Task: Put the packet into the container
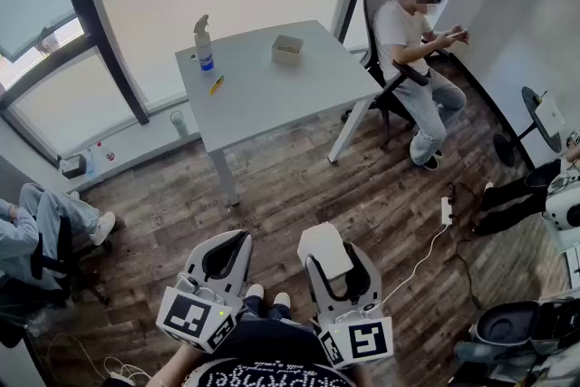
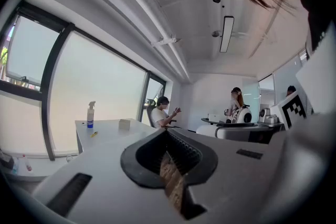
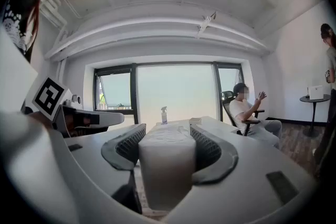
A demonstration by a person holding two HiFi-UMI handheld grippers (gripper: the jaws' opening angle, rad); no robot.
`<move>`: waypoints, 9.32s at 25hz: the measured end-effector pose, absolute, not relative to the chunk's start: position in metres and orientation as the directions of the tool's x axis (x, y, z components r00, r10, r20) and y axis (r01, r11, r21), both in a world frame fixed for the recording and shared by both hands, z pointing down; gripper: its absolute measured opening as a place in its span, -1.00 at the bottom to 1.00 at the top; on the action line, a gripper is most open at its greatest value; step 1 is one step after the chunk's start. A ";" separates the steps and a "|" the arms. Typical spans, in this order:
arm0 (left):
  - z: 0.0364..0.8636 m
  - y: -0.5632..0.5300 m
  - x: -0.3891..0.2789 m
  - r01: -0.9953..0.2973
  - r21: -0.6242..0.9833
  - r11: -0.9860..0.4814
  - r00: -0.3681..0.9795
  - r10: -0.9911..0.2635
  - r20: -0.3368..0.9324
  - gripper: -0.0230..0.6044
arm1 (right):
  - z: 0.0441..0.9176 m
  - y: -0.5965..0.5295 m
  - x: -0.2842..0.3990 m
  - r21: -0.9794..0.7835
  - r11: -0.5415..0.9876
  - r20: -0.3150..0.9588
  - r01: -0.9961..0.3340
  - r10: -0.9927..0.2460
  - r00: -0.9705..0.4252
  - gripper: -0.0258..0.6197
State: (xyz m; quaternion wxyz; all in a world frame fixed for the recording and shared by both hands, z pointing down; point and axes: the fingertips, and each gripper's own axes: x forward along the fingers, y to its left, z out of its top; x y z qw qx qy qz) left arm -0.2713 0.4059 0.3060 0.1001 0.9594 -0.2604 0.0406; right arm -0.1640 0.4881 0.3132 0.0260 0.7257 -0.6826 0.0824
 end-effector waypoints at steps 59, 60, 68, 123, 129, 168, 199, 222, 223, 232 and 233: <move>0.309 0.322 -0.231 -0.508 0.180 -0.842 0.861 -0.492 0.130 -0.90 | 0.294 0.404 -0.103 -0.443 -0.044 0.026 -0.895 -0.999 0.036 -0.13; 0.309 0.320 -0.233 -0.509 0.179 -0.842 0.861 -0.492 0.130 -0.90 | 0.294 0.402 -0.104 -0.442 -0.044 0.025 -0.896 -0.999 0.037 -0.13; 0.313 0.307 -0.237 -0.494 0.177 -0.851 0.869 -0.479 0.124 -0.90 | 0.299 0.393 -0.109 -0.433 -0.066 0.031 -0.899 -0.998 0.058 -0.13; 0.321 0.189 -0.115 -0.633 0.203 -0.747 0.773 -0.623 0.119 -0.90 | 0.311 0.253 0.021 -0.425 0.081 0.079 -0.902 -0.989 -0.126 -0.13; 0.322 0.174 -0.116 -0.634 0.204 -0.746 0.772 -0.624 0.121 -0.90 | 0.313 0.240 0.017 -0.437 0.084 0.081 -0.896 -0.988 -0.132 -0.13; 0.315 0.058 -0.105 -0.535 0.183 -0.825 0.845 -0.522 0.118 -0.90 | 0.312 0.128 0.018 -0.445 0.010 0.086 -0.895 -0.995 -0.054 -0.13; 0.331 -0.019 -0.018 -0.668 0.195 -0.718 0.744 -0.645 0.174 -0.90 | 0.328 0.023 0.105 -0.409 0.159 0.145 -0.899 -0.961 -0.236 -0.13; 0.323 -0.026 0.007 -0.718 0.182 -0.671 0.695 -0.702 0.155 -0.90 | 0.335 0.000 0.119 -0.416 0.262 0.144 -0.871 -0.927 -0.347 -0.13; 0.320 -0.025 0.007 -0.716 0.179 -0.675 0.698 -0.701 0.150 -0.90 | 0.334 0.002 0.119 -0.417 0.262 0.142 -0.870 -0.927 -0.347 -0.13; 0.308 -0.031 0.006 -0.700 0.189 -0.689 0.713 -0.691 0.120 -0.90 | 0.332 0.002 0.111 -0.421 0.249 0.158 -0.872 -0.927 -0.341 -0.13; 0.309 -0.031 0.006 -0.698 0.191 -0.690 0.714 -0.689 0.123 -0.90 | 0.332 0.003 0.110 -0.417 0.247 0.161 -0.874 -0.927 -0.339 -0.13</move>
